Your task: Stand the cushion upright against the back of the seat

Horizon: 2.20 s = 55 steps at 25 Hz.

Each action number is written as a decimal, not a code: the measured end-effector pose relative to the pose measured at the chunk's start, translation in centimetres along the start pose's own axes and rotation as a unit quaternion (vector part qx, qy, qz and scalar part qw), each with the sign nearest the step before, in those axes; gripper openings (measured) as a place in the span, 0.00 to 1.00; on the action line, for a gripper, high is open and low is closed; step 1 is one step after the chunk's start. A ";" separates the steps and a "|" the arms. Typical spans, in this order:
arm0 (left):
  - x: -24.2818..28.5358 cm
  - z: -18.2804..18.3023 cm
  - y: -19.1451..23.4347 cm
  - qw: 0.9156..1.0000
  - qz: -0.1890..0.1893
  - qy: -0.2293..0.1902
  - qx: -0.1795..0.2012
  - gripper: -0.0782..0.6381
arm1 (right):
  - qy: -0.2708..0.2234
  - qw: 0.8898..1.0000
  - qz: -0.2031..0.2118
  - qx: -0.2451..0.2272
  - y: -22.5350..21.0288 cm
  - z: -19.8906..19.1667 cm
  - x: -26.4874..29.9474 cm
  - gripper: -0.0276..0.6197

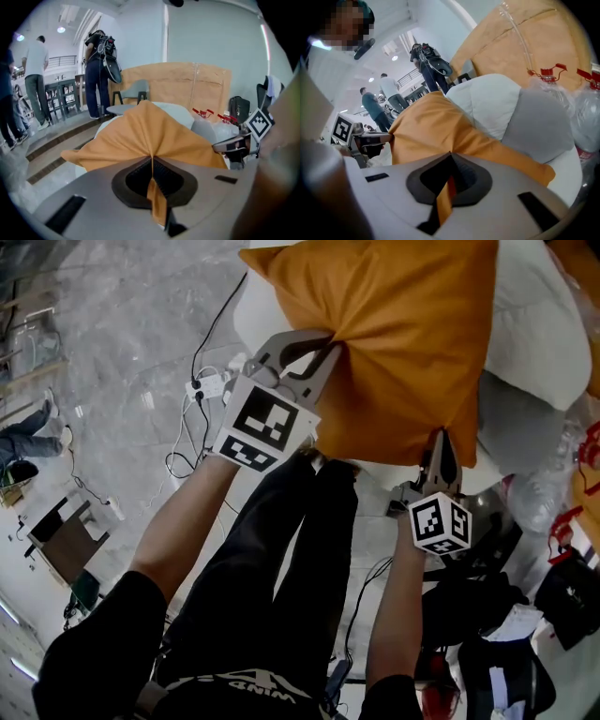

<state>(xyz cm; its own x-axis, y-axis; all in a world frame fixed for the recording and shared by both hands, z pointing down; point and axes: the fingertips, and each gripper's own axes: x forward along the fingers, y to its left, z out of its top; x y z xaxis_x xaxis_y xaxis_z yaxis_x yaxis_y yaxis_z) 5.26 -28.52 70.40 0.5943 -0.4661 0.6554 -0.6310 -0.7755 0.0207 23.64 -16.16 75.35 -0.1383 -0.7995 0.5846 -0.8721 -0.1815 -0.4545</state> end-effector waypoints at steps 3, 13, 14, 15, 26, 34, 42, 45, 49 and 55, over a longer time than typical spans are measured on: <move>0.4 3.1 0.6 0.999 -0.008 -0.031 0.041 0.12 | -0.035 0.999 -0.010 0.025 0.4 0.9 0.0 0.08; 4.4 7.6 0.5 0.983 -0.042 -0.063 0.165 0.12 | -0.116 0.986 -0.066 0.102 -0.3 0.4 1.0 0.08; 4.9 7.8 0.4 0.982 -0.043 -0.067 0.173 0.12 | -0.116 0.986 -0.068 0.101 -0.5 0.3 1.3 0.08; 5.4 7.9 0.4 0.980 -0.043 -0.070 0.181 0.12 | -0.116 0.986 -0.069 0.099 -0.7 0.1 1.7 0.08; 8.4 3.8 0.8 0.980 -0.039 -0.027 0.192 0.26 | -0.037 0.993 -0.103 0.034 -2.6 -3.1 5.6 0.08; 7.4 3.4 -0.6 0.988 -0.048 -0.026 0.144 0.38 | -0.020 0.999 -0.038 -0.022 1.0 -1.0 6.3 0.34; 4.5 3.7 -1.4 0.992 -0.058 -0.037 0.103 0.28 | -0.026 0.997 0.014 -0.069 3.4 1.0 2.5 0.23; 1.3 4.9 -2.0 0.995 -0.059 -0.041 0.073 0.12 | -0.035 0.995 0.035 -0.083 5.5 2.7 -1.2 0.14; -5.4 7.0 -5.3 0.995 -0.096 -0.038 0.007 0.12 | -0.034 0.992 0.066 -0.106 9.9 5.8 -8.9 0.09; -17.8 14.8 -9.4 0.987 -0.125 -0.090 -0.035 0.12 | -0.044 0.979 0.137 -0.143 19.4 12.3 -20.9 0.08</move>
<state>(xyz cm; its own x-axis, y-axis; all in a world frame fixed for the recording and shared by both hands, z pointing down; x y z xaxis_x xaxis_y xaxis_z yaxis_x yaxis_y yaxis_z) 8.02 -19.31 47.35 0.8110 -0.3357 0.4792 -0.4818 -0.8478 0.2214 15.41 -10.08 46.05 -0.3555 -0.8445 0.4006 -0.9053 0.2044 -0.3724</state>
